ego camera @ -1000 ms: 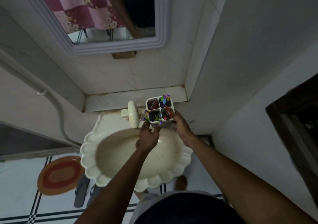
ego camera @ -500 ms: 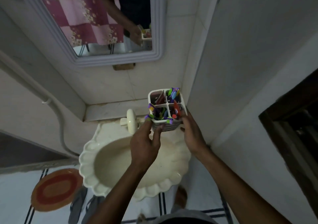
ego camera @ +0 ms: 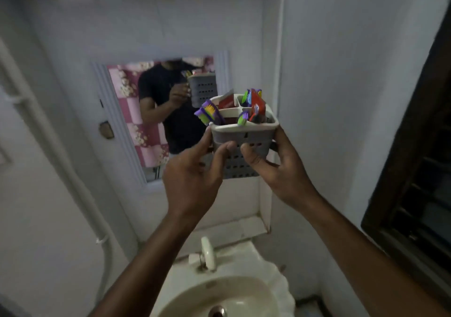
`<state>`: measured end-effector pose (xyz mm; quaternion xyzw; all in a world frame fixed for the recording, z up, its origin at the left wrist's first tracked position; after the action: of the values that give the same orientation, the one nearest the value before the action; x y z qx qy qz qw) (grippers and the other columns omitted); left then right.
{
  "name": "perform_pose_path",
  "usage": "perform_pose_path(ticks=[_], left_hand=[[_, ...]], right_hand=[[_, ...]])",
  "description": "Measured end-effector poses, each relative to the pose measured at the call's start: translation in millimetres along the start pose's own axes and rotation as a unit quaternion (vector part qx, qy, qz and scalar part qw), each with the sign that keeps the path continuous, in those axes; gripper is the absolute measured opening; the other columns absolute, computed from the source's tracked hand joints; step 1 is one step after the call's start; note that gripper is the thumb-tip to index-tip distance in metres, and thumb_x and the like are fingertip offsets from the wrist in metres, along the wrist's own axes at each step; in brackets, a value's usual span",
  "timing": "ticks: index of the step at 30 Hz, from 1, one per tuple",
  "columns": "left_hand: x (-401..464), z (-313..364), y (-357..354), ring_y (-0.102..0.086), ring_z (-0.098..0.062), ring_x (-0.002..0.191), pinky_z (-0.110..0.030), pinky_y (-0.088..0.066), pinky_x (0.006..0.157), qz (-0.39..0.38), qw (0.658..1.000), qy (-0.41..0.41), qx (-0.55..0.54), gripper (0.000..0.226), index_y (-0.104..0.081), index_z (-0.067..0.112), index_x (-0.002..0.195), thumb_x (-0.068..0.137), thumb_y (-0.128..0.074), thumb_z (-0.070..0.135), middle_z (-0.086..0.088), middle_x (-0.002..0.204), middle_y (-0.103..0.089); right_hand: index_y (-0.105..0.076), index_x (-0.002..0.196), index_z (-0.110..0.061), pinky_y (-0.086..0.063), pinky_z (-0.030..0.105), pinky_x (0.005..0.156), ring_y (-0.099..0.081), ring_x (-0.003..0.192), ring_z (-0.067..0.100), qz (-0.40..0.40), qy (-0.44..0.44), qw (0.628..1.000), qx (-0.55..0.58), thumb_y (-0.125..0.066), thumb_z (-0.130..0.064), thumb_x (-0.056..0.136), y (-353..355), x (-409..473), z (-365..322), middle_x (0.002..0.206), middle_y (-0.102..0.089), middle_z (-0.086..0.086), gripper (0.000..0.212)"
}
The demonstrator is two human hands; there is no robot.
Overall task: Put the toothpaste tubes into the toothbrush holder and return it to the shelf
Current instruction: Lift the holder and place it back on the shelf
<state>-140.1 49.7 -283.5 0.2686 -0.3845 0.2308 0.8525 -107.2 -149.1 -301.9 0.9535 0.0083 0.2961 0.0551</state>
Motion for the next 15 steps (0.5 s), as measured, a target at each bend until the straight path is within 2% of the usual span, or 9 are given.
perform_pose_path(ticks=[2, 4, 5, 6, 7, 9, 11, 13, 15], left_hand=[[28.0, 28.2, 10.8, -0.079, -0.002, 0.08, -0.039, -0.066, 0.065, 0.006, 0.999, -0.032, -0.018, 0.048, -0.07, 0.034, 0.145, 0.101, -0.072, 0.054, 0.011, 0.097, -0.085], [51.0, 57.7, 20.0, -0.071, 0.017, 0.085, -0.016, -0.062, 0.065, 0.025, 0.997, -0.061, -0.037, 0.042, -0.075, 0.026, 0.139, 0.101, -0.075, 0.044, 0.015, 0.102, -0.081], [63.1, 73.6, 22.8, -0.067, 0.023, 0.088, -0.008, -0.058, 0.065, 0.032, 0.996, -0.076, -0.045, 0.04, -0.077, 0.022, 0.136, 0.101, -0.075, 0.04, 0.013, 0.104, -0.081], [73.4, 87.0, 24.8, -0.068, 0.022, 0.089, -0.007, -0.058, 0.065, 0.037, 0.994, -0.082, -0.059, 0.039, -0.078, 0.021, 0.134, 0.101, -0.074, 0.04, 0.01, 0.106, -0.081], [83.4, 99.7, 26.9, -0.072, 0.017, 0.088, -0.012, -0.061, 0.065, 0.048, 0.992, -0.087, -0.074, 0.037, -0.078, 0.025, 0.133, 0.101, -0.074, 0.043, 0.012, 0.106, -0.082], [105.1, 126.2, 33.4, -0.077, 0.008, 0.086, -0.029, -0.068, 0.067, 0.085, 0.987, -0.117, -0.077, 0.03, -0.074, 0.041, 0.131, 0.101, -0.075, 0.047, 0.027, 0.101, -0.078], [124.6, 152.4, 33.1, -0.076, 0.01, 0.089, -0.034, -0.068, 0.069, 0.093, 0.983, -0.143, -0.065, 0.034, -0.066, 0.049, 0.133, 0.1, -0.075, 0.049, 0.042, 0.098, -0.067], [143.3, 171.9, 29.4, -0.074, 0.015, 0.094, -0.033, -0.069, 0.072, 0.094, 0.982, -0.145, -0.071, 0.044, -0.062, 0.045, 0.14, 0.098, -0.075, 0.053, 0.042, 0.105, -0.064], [163.9, 183.8, 27.0, -0.073, 0.014, 0.1, -0.037, -0.069, 0.079, 0.107, 0.981, -0.143, -0.07, 0.054, -0.064, 0.04, 0.145, 0.095, -0.073, 0.06, 0.034, 0.111, -0.071]], right_hand=[[-0.054, 0.157, -0.038, -0.058, 0.012, 0.087, -0.066, 0.129, 0.011, 0.012, 0.038, 0.999, -0.024, -0.079, -0.051, 0.093, 10.4, 18.1, -32.1, 0.15, -0.061, 0.002, 0.07], [-0.054, 0.158, -0.038, -0.055, 0.007, 0.081, -0.066, 0.125, 0.008, 0.033, 0.068, 0.996, -0.056, -0.078, -0.056, 0.095, 25.4, 36.0, -62.6, 0.147, -0.06, 0.002, 0.071], [-0.053, 0.159, -0.038, -0.055, 0.006, 0.08, -0.066, 0.123, 0.006, 0.044, 0.088, 0.992, -0.076, -0.076, -0.059, 0.094, 34.2, 46.5, -80.5, 0.144, -0.06, 0.001, 0.073], [-0.052, 0.16, -0.039, -0.056, 0.007, 0.081, -0.066, 0.121, 0.005, 0.054, 0.105, 0.989, -0.092, -0.075, -0.063, 0.092, 41.9, 55.2, -96.7, 0.142, -0.06, -0.001, 0.075], [-0.052, 0.16, -0.041, -0.058, 0.01, 0.083, -0.067, 0.118, 0.004, 0.065, 0.122, 0.985, -0.102, -0.075, -0.067, 0.092, 50.1, 64.2, -111.1, 0.14, -0.06, -0.004, 0.076], [-0.055, 0.156, -0.046, -0.062, 0.017, 0.084, -0.069, 0.113, 0.002, 0.08, 0.15, 0.98, -0.108, -0.074, -0.071, 0.087, 66.3, 83.8, -138.4, 0.138, -0.063, -0.008, 0.076], [-0.058, 0.153, -0.047, -0.067, 0.024, 0.081, -0.071, 0.111, 0.003, 0.087, 0.165, 0.978, -0.097, -0.073, -0.072, 0.084, 82.2, 101.3, -162.0, 0.137, -0.067, -0.009, 0.075], [-0.06, 0.151, -0.046, -0.07, 0.033, 0.078, -0.074, 0.11, 0.007, 0.09, 0.177, 0.976, -0.092, -0.074, -0.072, 0.086, 96.2, 118.5, -184.2, 0.134, -0.07, -0.009, 0.072], [-0.064, 0.149, -0.042, -0.071, 0.036, 0.076, -0.075, 0.105, 0.008, 0.095, 0.188, 0.974, -0.088, -0.078, -0.065, 0.092, 106.4, 136.7, -204.1, 0.128, -0.073, -0.009, 0.063]])
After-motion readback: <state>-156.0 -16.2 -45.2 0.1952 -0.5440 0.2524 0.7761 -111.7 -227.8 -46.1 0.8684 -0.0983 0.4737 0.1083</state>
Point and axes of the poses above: each hand's wrist, its own x-axis towards the middle knuckle, its own y-axis out of the back of the hand, z = x × y, the point moved 7 cm from there along x, towards the middle knuckle
